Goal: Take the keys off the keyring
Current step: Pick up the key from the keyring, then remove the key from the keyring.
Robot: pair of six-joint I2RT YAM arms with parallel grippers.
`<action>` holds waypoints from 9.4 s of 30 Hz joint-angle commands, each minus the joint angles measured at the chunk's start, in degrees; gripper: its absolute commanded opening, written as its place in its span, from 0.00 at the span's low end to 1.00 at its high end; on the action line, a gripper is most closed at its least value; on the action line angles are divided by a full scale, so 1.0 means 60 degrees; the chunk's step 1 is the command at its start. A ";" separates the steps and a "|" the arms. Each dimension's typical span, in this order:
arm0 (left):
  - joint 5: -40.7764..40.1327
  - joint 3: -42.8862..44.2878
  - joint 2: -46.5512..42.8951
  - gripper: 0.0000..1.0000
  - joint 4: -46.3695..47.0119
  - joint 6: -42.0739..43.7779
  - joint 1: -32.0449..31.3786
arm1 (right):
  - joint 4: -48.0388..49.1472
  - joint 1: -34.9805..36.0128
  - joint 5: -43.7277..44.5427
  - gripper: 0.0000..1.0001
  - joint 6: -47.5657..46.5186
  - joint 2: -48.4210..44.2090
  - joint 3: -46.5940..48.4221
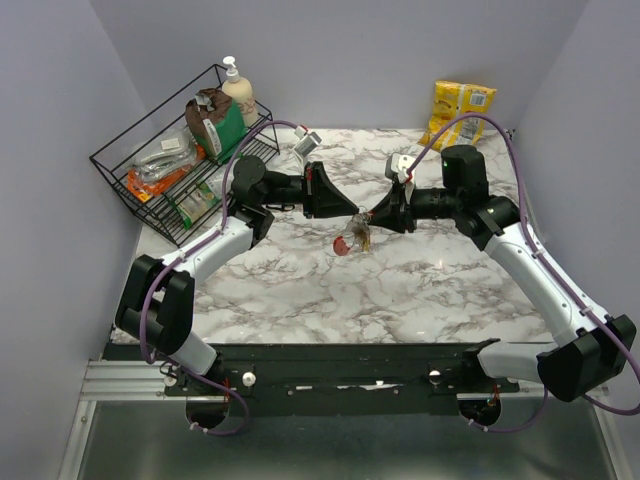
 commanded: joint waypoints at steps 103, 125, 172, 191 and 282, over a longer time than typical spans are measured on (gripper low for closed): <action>-0.0870 0.0348 -0.0092 0.60 -0.1846 0.1725 -0.0153 | -0.3334 0.2362 0.7102 0.01 -0.4351 0.0047 0.2869; -0.0811 0.0465 -0.0165 0.61 -0.2037 0.1784 -0.0139 | -0.2586 0.2802 0.9051 0.01 -0.4352 0.0003 0.2312; -0.1426 0.1710 0.0098 0.61 -0.4688 0.3337 -0.0168 | -0.4797 0.2949 0.6197 0.01 -0.3634 -0.0319 0.3455; -0.0767 0.1931 0.0377 0.61 -0.4572 0.3059 -0.0842 | -0.4638 0.2949 0.6208 0.01 -0.3810 -0.0407 0.3412; 0.0229 0.1037 0.0626 0.00 0.0615 -0.0619 -0.1047 | -0.1943 0.2436 0.9093 0.01 -0.3355 -0.1432 0.0672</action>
